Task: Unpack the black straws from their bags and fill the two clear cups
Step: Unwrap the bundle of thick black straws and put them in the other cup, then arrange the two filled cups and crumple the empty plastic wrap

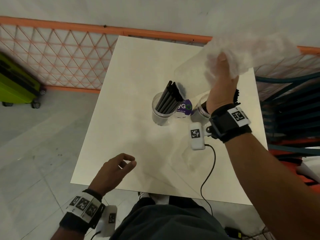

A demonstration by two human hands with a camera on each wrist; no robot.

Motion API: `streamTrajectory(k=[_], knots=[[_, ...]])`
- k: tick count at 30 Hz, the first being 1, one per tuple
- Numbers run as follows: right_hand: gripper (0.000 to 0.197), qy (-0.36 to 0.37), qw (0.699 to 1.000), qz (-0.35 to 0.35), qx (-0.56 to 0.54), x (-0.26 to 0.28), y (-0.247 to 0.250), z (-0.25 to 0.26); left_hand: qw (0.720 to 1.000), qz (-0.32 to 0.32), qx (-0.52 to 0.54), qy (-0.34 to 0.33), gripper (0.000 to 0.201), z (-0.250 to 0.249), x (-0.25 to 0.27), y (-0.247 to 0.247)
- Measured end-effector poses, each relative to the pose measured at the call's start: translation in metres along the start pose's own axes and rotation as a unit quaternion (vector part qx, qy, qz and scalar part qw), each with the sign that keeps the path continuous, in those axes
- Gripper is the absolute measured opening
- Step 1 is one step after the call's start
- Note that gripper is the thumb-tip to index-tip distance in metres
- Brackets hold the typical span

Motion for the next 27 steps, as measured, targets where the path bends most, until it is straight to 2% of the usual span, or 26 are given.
streamTrajectory(k=[3,6,8,10,11,13,16,19,22,24,27], knots=[[0.032,0.025,0.999,-0.021,0.016,0.003,0.012,0.022,1.0,0.014,-0.009,-0.015,0.02,-0.005,0.0,-0.003],[0.029,0.021,0.999,-0.044,0.023,0.017,0.028,0.026,0.999,0.021,-0.016,-0.018,0.02,-0.013,-0.001,-0.004],[0.029,-0.014,0.999,-0.041,0.017,0.033,0.041,0.015,0.999,0.024,-0.02,-0.023,0.02,-0.017,-0.002,-0.005],[0.031,-0.073,0.995,-0.017,0.064,0.055,0.056,-0.002,0.999,0.031,-0.019,-0.027,0.019,-0.02,-0.002,-0.006],[0.026,-0.096,0.992,0.0,0.085,0.066,0.067,-0.011,0.999,0.034,-0.018,-0.029,0.02,-0.021,-0.002,-0.006],[0.009,-0.108,0.985,0.021,0.129,0.085,0.092,-0.026,0.999,0.035,-0.019,-0.031,0.02,-0.023,-0.002,-0.007],[0.011,-0.13,0.97,0.028,0.201,0.105,0.129,-0.04,0.999,0.035,-0.016,-0.033,0.017,-0.024,-0.002,-0.007],[0.02,-0.175,0.958,0.028,0.227,0.116,0.151,-0.044,0.998,0.04,-0.018,-0.034,0.018,-0.024,-0.003,-0.007],[0.03,-0.245,0.936,-0.023,0.25,0.115,0.164,-0.057,0.998,0.042,-0.028,-0.04,0.018,-0.026,-0.004,-0.008],[0.044,-0.299,0.9,-0.035,0.316,0.112,0.173,-0.069,0.998,0.041,-0.032,-0.044,0.018,-0.03,-0.004,-0.008],[0.074,-0.328,0.828,0.033,0.454,0.108,0.18,-0.076,0.997,0.041,-0.034,-0.051,0.017,-0.038,-0.005,-0.01]])
Point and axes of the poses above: each hand's wrist, its own x-axis away from the middle knuckle, its own y-axis out of the back of the hand, z = x × y, the point moved 2 cm from there along -x, towards the middle knuckle, and after that the axes turned 9 degrees about y, right-handed, at the moved point
